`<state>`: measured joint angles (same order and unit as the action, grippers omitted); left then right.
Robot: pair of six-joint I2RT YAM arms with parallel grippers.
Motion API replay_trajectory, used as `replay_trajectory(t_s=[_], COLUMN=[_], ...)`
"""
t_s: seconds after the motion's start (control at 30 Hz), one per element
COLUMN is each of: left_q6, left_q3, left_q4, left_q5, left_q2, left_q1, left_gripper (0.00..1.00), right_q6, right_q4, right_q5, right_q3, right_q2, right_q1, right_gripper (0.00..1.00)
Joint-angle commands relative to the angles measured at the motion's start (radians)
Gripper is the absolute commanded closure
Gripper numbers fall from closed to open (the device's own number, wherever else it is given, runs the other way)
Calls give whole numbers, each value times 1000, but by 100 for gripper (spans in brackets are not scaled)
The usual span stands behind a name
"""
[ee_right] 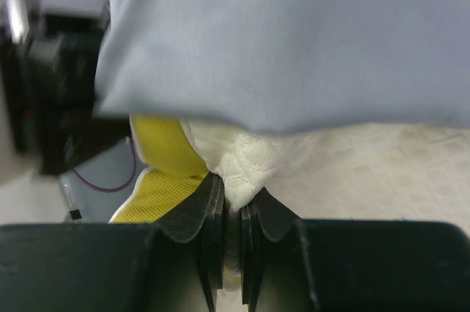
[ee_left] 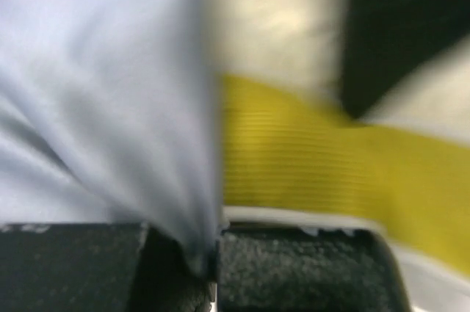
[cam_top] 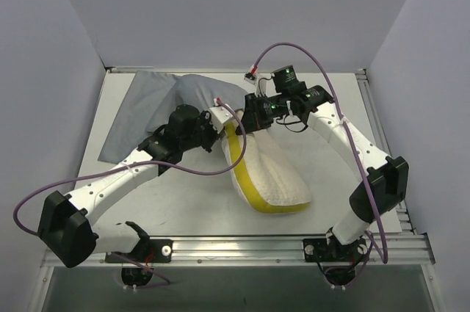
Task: Put the pillow into the pillowcase
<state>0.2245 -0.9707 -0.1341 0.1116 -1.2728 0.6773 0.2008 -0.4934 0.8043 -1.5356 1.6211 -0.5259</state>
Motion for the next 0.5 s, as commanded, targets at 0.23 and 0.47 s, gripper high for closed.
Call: replay_trajectory(t_s=[0.23, 0.47], left_q6=[-19, -195], left_q3=[-451, -687], left_q4=[-415, -436], left_q5=[690, 844], left_q2=[-31, -121], left_q1=[168, -71], left_gripper=[100, 100], right_q6=[284, 618], right_q4=[288, 605], right_q5=[121, 223], right_q3=[-126, 72], right_q2=[85, 22], right_q1=[38, 64], right_gripper=[100, 100])
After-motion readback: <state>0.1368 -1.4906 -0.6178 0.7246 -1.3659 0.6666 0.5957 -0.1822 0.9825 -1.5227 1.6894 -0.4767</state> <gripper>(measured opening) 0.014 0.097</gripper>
